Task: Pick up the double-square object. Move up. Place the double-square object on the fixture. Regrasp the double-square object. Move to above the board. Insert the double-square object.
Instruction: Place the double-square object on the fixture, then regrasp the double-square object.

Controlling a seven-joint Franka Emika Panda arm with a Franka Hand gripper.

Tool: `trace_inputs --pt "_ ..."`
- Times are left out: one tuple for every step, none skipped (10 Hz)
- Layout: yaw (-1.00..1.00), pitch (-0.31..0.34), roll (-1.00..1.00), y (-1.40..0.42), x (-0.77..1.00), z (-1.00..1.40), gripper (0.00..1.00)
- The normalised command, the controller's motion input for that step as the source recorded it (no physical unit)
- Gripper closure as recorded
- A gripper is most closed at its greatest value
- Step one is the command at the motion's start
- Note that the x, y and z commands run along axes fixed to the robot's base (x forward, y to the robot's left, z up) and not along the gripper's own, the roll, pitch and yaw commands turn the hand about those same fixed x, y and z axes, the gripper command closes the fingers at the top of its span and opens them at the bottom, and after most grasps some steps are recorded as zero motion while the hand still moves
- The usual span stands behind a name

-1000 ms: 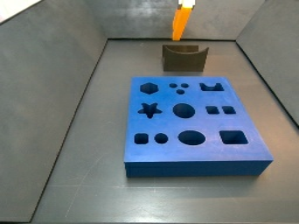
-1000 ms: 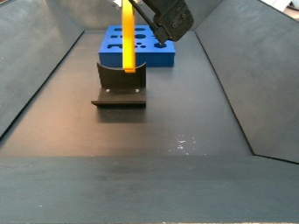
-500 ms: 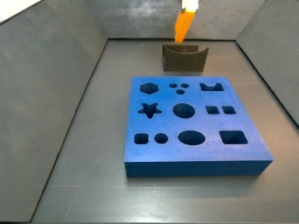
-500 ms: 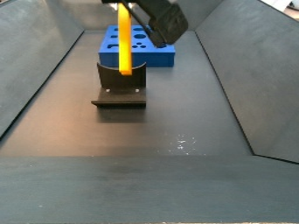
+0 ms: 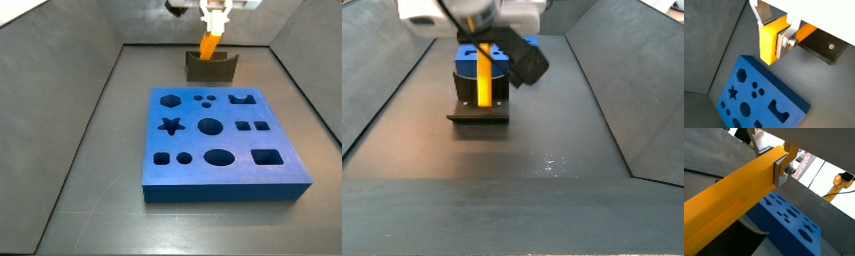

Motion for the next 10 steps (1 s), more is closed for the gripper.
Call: trace_inputs --pt "-0.06 -0.029 -0.09 0.06 0.1 -0.77 1.0" --pt "-0.05 -0.048 -0.09 0.04 0.08 -0.6 1.0" --pt "-0.05 -0.044 -0.08 0.05 0.06 -0.58 1.0" --pt "-0.04 -0.041 -0.08 0.04 0.06 -0.58 1.0" --pt "-0.04 -0.041 -0.08 0.04 0.06 -0.58 1.0" --pt "-0.04 -0.039 -0.08 0.03 0.06 -0.58 1.0" --pt "-0.03 -0.039 -0.08 0.03 0.06 -0.58 1.0" --pt "-0.03 -0.039 -0.08 0.03 0.06 -0.58 1.0" --pt "0.0 0.0 0.0 0.0 0.0 0.0 0.0" --pt "-0.02 0.003 0.03 0.0 0.0 1.0 0.0"
